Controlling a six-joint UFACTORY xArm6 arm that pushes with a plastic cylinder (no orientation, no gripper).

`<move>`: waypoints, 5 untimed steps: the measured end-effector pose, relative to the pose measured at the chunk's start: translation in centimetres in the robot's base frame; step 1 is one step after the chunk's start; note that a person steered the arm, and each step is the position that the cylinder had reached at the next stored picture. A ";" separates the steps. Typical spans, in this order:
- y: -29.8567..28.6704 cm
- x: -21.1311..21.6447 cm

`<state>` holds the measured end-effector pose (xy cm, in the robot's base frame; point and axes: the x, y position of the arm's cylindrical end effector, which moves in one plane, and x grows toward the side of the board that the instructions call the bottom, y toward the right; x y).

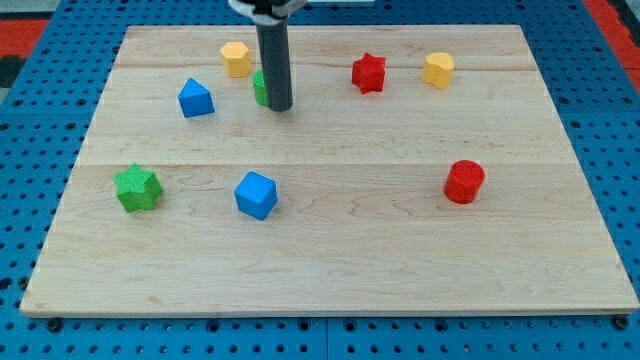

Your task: Separate the yellow hexagon from the green circle

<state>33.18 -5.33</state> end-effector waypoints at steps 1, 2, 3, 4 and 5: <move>-0.9 -3.5; -2.3 -4.8; 0.1 -5.3; -0.8 -8.0; -4.8 -9.8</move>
<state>23.39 -10.16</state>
